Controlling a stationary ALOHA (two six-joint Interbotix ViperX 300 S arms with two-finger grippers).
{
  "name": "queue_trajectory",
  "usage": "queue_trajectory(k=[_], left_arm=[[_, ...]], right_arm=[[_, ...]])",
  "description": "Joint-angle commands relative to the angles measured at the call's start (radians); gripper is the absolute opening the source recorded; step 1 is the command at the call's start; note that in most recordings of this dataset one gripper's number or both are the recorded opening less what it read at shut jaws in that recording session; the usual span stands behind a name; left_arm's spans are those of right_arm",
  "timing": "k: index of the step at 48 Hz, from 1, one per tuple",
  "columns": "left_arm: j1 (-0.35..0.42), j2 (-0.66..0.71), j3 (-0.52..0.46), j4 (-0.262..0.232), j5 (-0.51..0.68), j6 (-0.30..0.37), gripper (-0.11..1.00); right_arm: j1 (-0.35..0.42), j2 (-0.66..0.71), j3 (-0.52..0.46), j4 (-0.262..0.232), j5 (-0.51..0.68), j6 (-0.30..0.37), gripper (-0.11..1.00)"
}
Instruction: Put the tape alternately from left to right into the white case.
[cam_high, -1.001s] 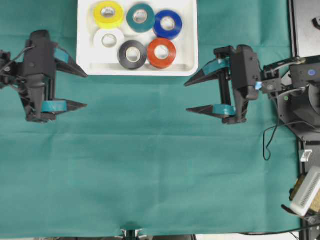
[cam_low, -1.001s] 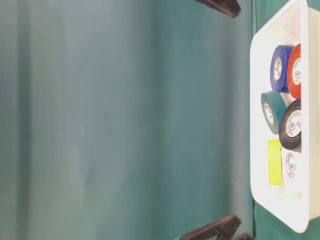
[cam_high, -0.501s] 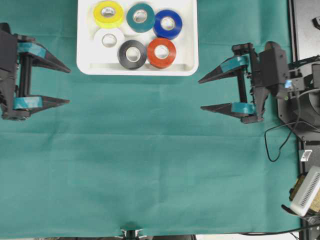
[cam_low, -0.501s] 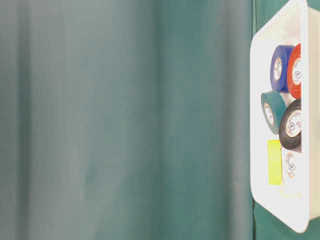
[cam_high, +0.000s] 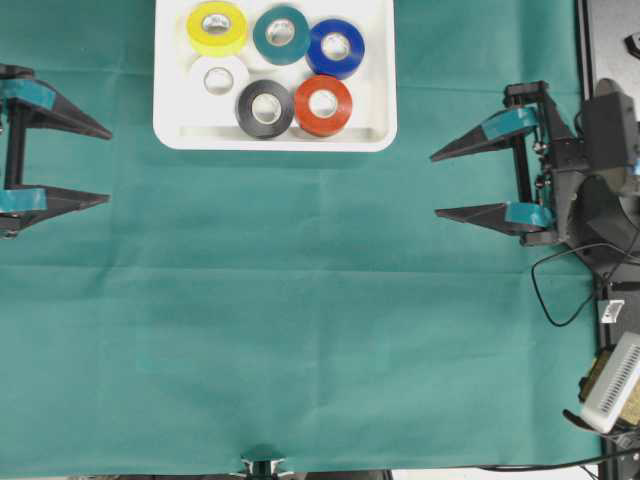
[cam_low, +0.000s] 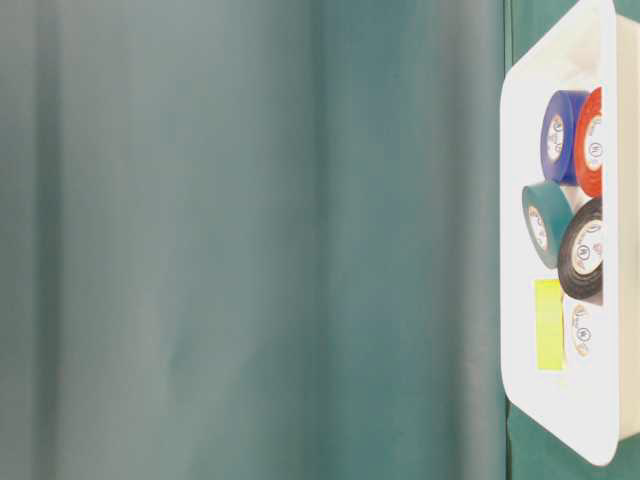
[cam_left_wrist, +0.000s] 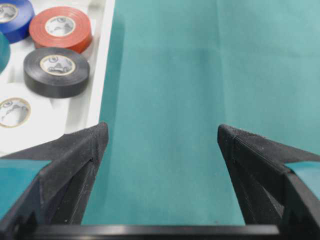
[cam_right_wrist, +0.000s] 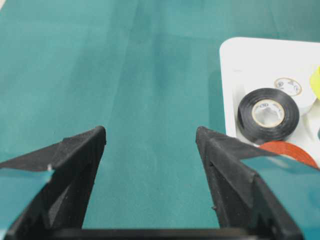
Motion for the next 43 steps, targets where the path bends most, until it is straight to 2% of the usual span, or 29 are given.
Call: queue_trajectory(k=[1, 25, 43], left_arm=[[0.005, -0.034, 0.006, -0.002, -0.006, -0.002, 0.56], [0.006, -0.213, 0.104, -0.002, -0.006, -0.002, 0.56], [0.021, -0.287, 0.150, -0.002, -0.006, -0.002, 0.56]], right_arm=[[0.003, -0.020, 0.000, 0.003, -0.003, 0.000, 0.68], [0.002, -0.064, 0.038, 0.003, -0.003, 0.000, 0.68], [-0.002, -0.069, 0.041, 0.003, -0.003, 0.000, 0.68]])
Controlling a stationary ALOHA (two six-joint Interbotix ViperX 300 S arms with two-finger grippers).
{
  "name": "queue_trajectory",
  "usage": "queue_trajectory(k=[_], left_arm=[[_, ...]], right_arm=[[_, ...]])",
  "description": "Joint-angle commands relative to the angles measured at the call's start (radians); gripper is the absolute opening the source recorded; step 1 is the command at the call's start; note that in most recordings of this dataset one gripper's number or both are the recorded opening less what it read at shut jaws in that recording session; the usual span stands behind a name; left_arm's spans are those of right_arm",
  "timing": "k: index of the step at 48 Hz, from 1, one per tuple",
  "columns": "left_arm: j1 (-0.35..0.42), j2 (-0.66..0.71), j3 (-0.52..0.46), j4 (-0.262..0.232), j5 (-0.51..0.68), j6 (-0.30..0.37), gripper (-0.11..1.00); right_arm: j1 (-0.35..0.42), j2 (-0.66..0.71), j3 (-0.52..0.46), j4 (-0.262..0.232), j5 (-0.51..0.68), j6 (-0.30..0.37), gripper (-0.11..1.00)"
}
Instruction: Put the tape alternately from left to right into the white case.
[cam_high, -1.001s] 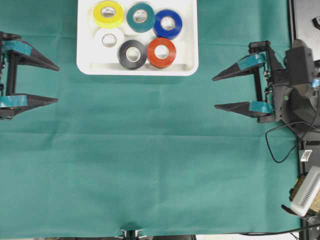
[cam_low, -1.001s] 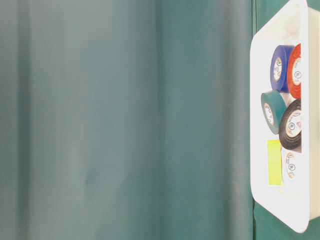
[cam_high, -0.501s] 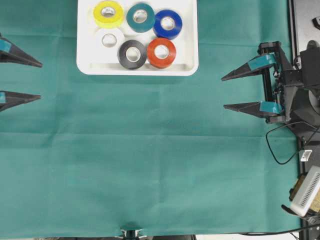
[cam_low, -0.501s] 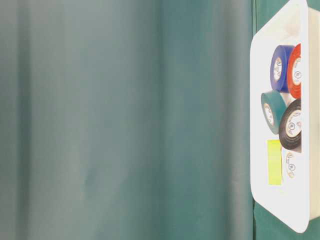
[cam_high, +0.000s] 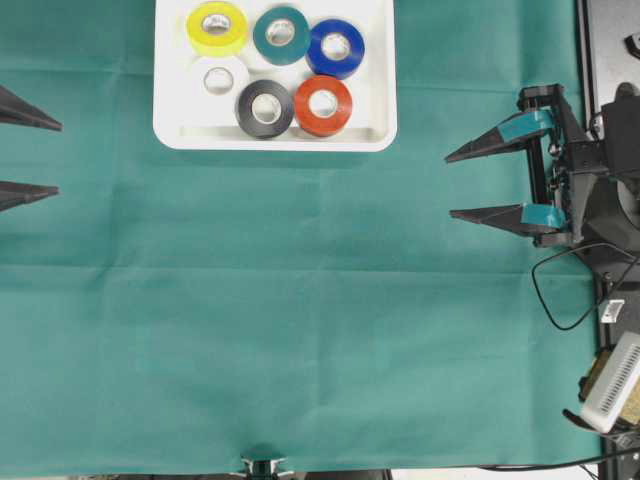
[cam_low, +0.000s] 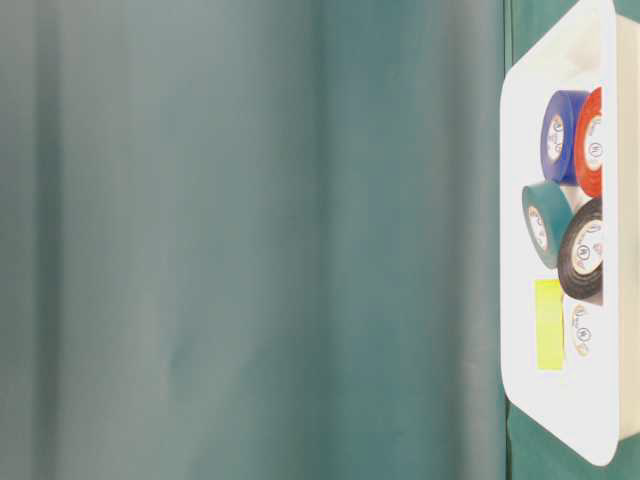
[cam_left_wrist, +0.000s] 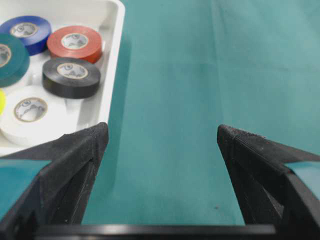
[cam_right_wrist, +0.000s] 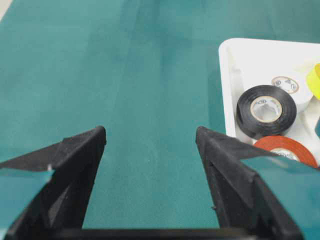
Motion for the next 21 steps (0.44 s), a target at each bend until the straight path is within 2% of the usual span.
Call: queue_trajectory(k=[1, 21], left_arm=[[0.009, -0.006, -0.005, -0.002, -0.008, 0.000, 0.56], [0.011, -0.018, 0.009, -0.002, -0.002, 0.000, 0.56]], right_arm=[[-0.002, 0.002, -0.011, 0.002, -0.003, 0.000, 0.68], [-0.002, -0.048, 0.015, 0.002, -0.003, 0.000, 0.68]])
